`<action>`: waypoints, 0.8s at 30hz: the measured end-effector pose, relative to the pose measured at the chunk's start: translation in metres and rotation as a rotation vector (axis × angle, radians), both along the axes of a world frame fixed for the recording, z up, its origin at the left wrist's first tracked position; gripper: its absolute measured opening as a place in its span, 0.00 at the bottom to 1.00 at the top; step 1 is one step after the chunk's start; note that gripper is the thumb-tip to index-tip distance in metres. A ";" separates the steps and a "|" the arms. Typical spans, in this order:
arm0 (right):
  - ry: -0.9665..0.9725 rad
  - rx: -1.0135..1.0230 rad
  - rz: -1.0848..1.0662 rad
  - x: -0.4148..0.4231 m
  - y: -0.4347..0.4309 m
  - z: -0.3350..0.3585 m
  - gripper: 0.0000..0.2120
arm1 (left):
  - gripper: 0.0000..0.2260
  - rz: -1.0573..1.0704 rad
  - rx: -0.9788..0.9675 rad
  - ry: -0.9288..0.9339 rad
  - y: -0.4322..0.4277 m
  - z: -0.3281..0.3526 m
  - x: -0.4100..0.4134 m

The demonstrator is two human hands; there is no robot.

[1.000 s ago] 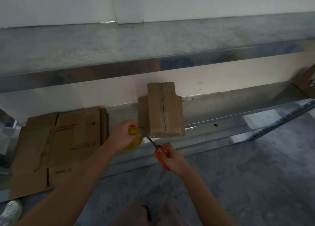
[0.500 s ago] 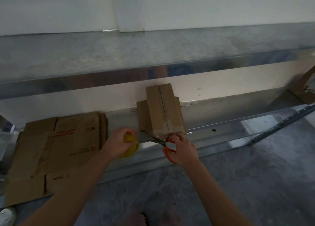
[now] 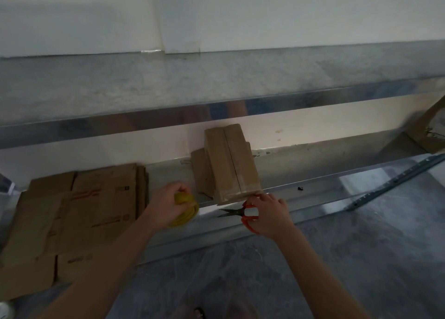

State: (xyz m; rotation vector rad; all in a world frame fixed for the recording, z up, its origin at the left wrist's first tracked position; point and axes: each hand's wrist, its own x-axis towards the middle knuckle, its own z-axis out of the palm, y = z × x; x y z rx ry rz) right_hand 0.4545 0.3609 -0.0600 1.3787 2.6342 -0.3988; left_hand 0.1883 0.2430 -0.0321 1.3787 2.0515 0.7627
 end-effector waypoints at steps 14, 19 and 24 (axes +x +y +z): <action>0.232 0.060 -0.279 0.133 0.081 -0.007 0.19 | 0.11 0.282 0.029 -0.014 0.015 0.039 0.029; 0.224 -0.100 -0.356 0.108 0.132 -0.030 0.23 | 0.11 0.435 0.013 -0.035 0.008 0.030 0.046; 0.162 -0.201 -0.385 0.083 0.165 -0.051 0.33 | 0.12 0.549 -0.006 0.030 0.000 0.023 0.061</action>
